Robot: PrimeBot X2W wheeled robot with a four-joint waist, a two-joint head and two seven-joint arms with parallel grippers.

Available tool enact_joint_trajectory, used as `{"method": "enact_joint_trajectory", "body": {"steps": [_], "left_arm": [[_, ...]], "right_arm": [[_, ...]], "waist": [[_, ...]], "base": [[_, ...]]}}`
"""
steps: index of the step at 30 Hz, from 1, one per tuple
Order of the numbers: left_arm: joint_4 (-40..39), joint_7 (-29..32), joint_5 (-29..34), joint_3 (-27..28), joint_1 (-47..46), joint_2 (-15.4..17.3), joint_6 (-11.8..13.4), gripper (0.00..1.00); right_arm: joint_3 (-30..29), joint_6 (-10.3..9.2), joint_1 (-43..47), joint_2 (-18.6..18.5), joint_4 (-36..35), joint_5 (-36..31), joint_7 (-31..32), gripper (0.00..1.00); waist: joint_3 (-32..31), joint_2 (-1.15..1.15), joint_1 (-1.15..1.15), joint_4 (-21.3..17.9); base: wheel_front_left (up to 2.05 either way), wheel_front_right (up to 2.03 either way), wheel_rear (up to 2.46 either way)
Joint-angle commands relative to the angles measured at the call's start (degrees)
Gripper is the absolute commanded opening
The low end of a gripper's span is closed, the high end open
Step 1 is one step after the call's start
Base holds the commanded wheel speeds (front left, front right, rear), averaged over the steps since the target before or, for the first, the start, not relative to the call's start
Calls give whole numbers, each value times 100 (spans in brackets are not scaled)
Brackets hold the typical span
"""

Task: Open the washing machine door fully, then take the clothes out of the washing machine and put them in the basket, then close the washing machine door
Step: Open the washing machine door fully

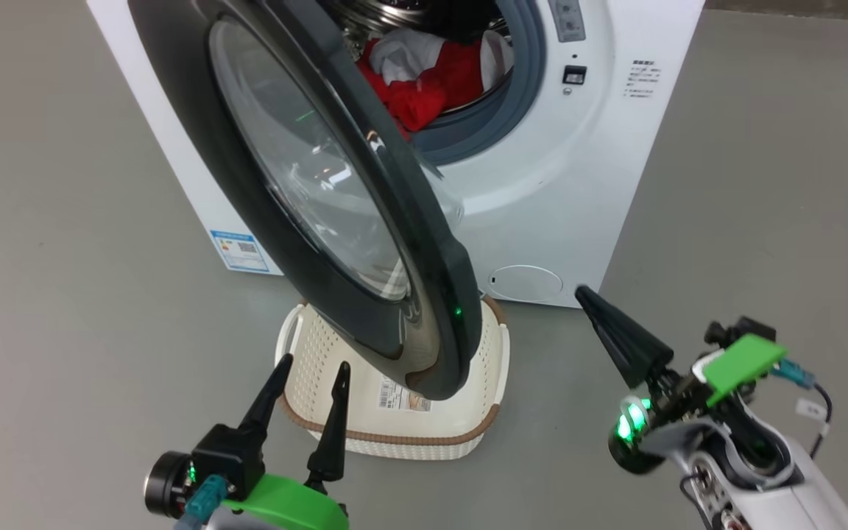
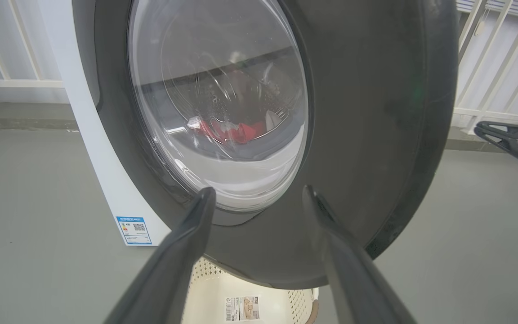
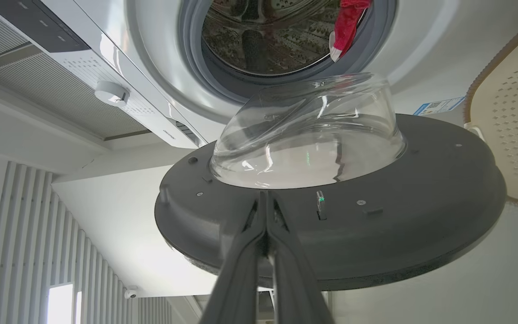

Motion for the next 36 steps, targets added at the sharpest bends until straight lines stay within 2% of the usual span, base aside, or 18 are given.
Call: {"method": "enact_joint_trajectory", "body": {"steps": [1, 3, 4, 6, 7, 17, 22, 30, 32, 33, 36], "left_arm": [[-108, -68, -9, 198, -33, 61, 9, 100], [-97, -68, -7, 206, -24, 61, -2, 100], [-87, -68, -7, 217, -17, 61, -4, 100], [-85, -68, -5, 234, -6, 61, 0, 100], [-86, -68, -3, 246, 2, 61, 0, 100], [-77, -68, 17, 352, 67, 61, -5, 100], [-65, -68, 35, 400, 82, 61, -9, 100], [-32, -68, 56, 463, 120, 61, -32, 100], [-33, -68, 67, 470, 126, 61, -33, 100], [-33, -68, 67, 470, 126, 61, -33, 100], [-32, -68, 89, 481, 117, 61, -38, 100]], "right_arm": [[35, 39, 89, 51, -266, -87, -41, 26], [-37, 39, 340, 51, -432, -260, -153, 50], [-113, 39, 585, 51, -628, -314, -266, 73], [-158, 39, 819, 51, -821, -438, -396, 96], [-159, 39, 933, 51, -925, -487, -450, 100], [-234, 39, 2024, 51, -1947, -1270, -1256, 100], [-345, 39, 2312, -15, -2311, -2295, -1910, 100], [-97, 39, 2378, -535, -2448, -4464, -3476, 100], [-31, 39, 2361, -627, -2434, -4894, -3678, 100], [-31, 39, 2361, -627, -2434, -4894, -3678, 100], [-63, 39, 2325, -716, -2435, -5606, -3816, 100]], "waist": [[-43, 0, 0, -69], [-55, 0, 0, -107], [-71, 0, 0, -146], [-84, 0, 0, -192], [-86, 0, 0, -221], [-125, 0, 0, -428], [-115, 0, 0, -515], [-172, 0, 0, -622], [-180, 0, 0, -641], [-180, 0, 0, -641], [-187, 0, 0, -659]], "base": [[0, 0, 0], [0, 0, 0], [0, 0, 0], [0, 0, 0], [0, 0, 0], [0, 0, 0], [0, 0, 0], [0, 0, 0], [0, 0, 0], [0, 0, 0], [0, 0, 0]]}}
